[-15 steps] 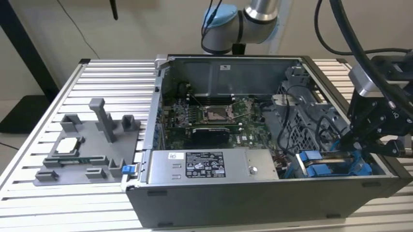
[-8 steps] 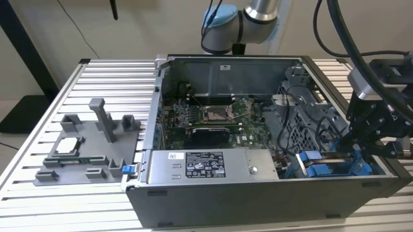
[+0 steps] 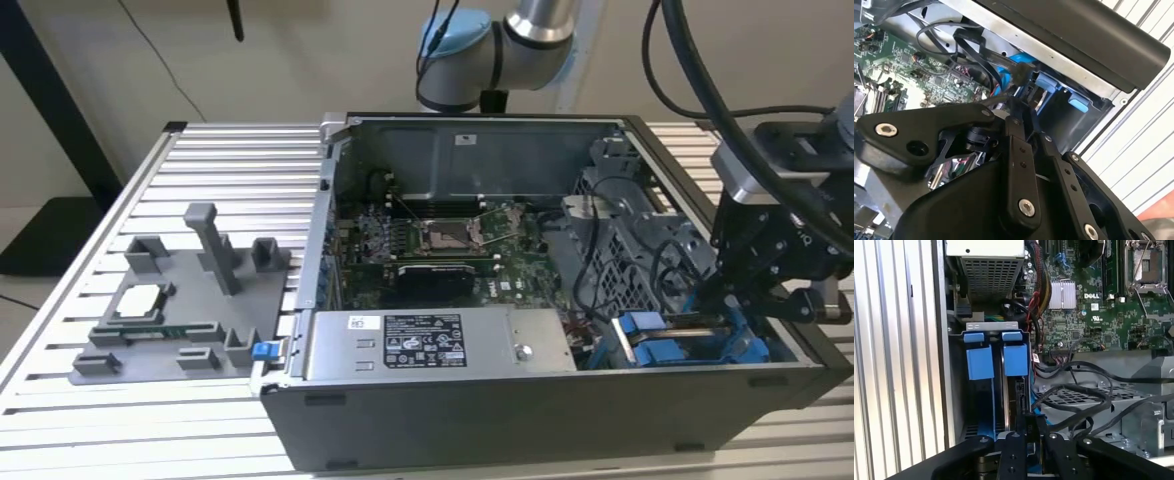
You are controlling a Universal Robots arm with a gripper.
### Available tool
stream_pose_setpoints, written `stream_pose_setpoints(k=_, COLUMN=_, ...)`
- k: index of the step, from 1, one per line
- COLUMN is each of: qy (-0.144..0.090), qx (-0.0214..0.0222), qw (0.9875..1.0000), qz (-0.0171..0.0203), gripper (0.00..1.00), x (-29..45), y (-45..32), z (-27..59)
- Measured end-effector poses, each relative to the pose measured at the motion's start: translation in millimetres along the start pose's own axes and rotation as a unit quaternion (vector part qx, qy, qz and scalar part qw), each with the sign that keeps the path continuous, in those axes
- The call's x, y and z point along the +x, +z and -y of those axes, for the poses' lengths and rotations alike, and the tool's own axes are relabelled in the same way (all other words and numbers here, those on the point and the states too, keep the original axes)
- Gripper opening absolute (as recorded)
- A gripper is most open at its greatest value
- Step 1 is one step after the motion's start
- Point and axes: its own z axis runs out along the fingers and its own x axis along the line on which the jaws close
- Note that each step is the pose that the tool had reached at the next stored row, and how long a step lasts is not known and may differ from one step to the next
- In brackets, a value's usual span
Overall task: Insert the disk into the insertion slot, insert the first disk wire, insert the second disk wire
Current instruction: 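Insert the first disk wire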
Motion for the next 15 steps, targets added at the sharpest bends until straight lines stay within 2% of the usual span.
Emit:
stream_pose_setpoints(k=3, qy=0.0, qx=0.001, qw=0.9999, qz=-0.0164, gripper=0.0, x=-2.1, y=1.2, z=0.5)
stream_pose_setpoints(k=4, qy=0.0, qx=0.0013, qw=0.9998, qz=-0.02, gripper=0.0, x=-3.0, y=1.6, z=0.6)
stream_pose_setpoints(k=5, qy=0.0, qx=0.0013, qw=0.9998, qz=-0.0209, gripper=0.0, x=-4.1, y=1.7, z=0.6)
stream_pose_setpoints(k=15, qy=0.0, qx=0.0013, qw=0.9998, qz=-0.0214, gripper=0.0, x=-7.6, y=3.3, z=1.4)
